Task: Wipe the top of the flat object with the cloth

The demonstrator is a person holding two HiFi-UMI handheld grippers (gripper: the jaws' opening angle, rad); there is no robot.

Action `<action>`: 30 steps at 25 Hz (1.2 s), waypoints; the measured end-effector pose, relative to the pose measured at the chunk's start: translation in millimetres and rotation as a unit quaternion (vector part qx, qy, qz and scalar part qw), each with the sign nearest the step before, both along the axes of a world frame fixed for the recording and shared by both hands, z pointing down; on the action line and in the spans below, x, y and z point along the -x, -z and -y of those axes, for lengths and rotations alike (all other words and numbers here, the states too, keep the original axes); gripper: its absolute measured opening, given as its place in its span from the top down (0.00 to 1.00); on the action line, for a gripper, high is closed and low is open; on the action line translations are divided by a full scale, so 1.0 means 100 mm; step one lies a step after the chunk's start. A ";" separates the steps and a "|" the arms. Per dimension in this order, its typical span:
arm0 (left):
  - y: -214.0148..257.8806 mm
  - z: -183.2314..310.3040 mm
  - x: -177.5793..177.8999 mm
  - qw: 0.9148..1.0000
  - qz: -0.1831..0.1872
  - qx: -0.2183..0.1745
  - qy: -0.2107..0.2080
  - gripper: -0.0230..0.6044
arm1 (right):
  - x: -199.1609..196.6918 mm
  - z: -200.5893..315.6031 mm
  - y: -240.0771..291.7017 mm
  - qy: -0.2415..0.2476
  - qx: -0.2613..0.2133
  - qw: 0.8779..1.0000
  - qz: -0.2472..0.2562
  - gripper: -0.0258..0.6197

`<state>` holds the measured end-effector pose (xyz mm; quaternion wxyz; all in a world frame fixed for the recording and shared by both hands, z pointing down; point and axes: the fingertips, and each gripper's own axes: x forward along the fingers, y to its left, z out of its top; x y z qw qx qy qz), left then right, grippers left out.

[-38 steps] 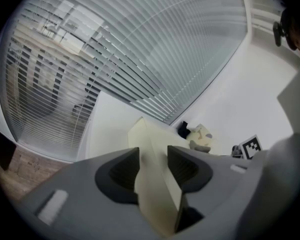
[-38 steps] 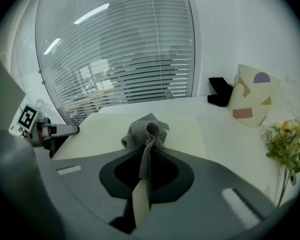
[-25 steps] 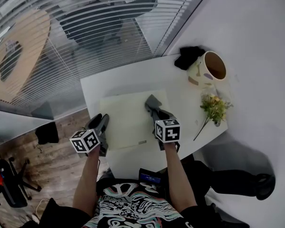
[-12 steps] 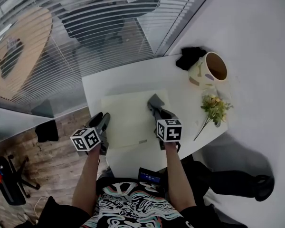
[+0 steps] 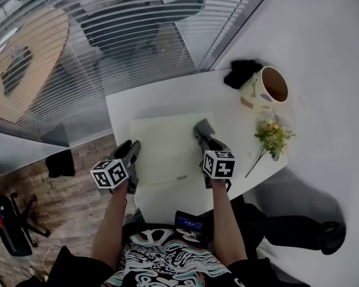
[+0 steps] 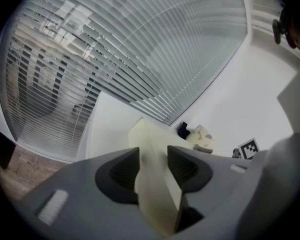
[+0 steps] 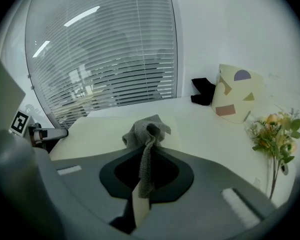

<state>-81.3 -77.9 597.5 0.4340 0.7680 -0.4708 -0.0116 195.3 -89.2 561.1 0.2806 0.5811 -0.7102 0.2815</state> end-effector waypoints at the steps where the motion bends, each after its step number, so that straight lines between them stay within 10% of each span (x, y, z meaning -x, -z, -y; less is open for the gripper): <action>1: 0.00 0.00 0.00 1.000 0.000 0.000 0.000 0.60 | -0.01 0.00 0.01 -0.001 -0.001 1.000 -0.001 0.94; 30: -0.01 0.00 0.02 1.000 -0.003 0.006 0.004 0.61 | 0.08 -0.25 -0.04 0.004 0.013 1.000 -0.017 0.94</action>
